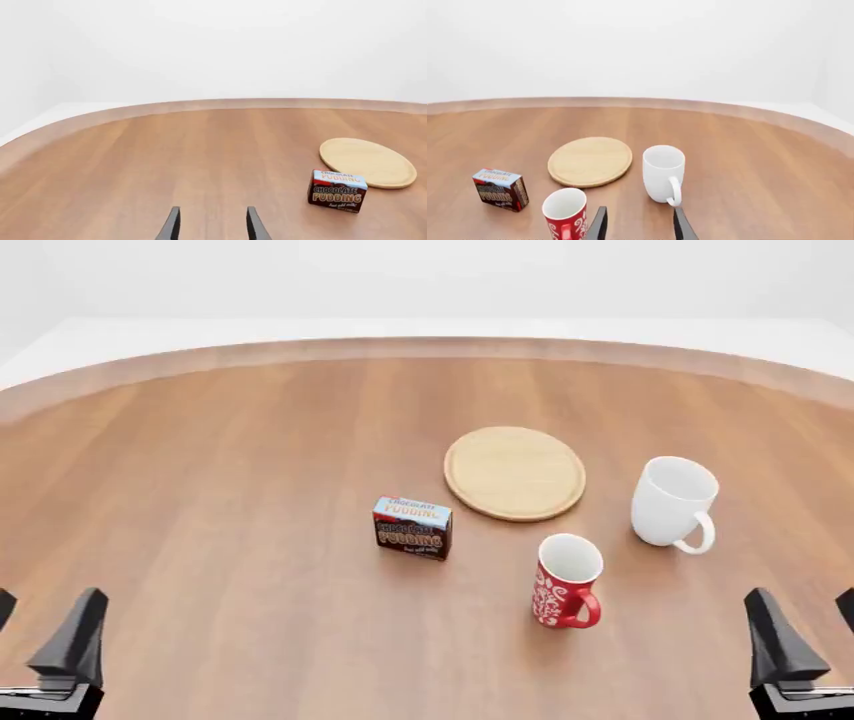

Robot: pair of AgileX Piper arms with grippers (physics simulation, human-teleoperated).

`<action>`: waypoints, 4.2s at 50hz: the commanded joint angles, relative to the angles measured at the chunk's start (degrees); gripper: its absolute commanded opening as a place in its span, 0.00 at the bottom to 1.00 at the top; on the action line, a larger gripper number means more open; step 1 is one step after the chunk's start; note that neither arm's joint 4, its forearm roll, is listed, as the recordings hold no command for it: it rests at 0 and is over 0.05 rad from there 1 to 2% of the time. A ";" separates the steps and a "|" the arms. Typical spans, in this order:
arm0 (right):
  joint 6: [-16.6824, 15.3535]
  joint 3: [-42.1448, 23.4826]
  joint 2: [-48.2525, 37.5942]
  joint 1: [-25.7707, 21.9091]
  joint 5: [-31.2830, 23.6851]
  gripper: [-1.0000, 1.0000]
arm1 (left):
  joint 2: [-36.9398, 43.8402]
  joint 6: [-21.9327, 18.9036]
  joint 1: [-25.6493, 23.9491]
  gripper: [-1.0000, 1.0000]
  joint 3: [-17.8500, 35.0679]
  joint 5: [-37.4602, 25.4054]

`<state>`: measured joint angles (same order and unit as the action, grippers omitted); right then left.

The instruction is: Put the chocolate pudding to the left of the plate.

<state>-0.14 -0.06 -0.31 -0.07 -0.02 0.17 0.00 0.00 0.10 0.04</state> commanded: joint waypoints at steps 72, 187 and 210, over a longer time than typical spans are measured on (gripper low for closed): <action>-28.87 -75.87 -87.83 -30.17 -27.33 1.00 | 0.26 0.00 0.00 1.00 0.15 0.07; -21.94 -79.01 -110.73 -36.88 -19.97 1.00 | 0.26 0.00 0.00 1.00 0.15 0.07; -20.88 -78.44 -112.45 -36.71 -18.44 1.00 | 0.26 0.00 0.00 1.00 0.15 0.07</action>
<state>-21.28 -78.62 -112.08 -36.88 -18.95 0.43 0.00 0.00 0.25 0.11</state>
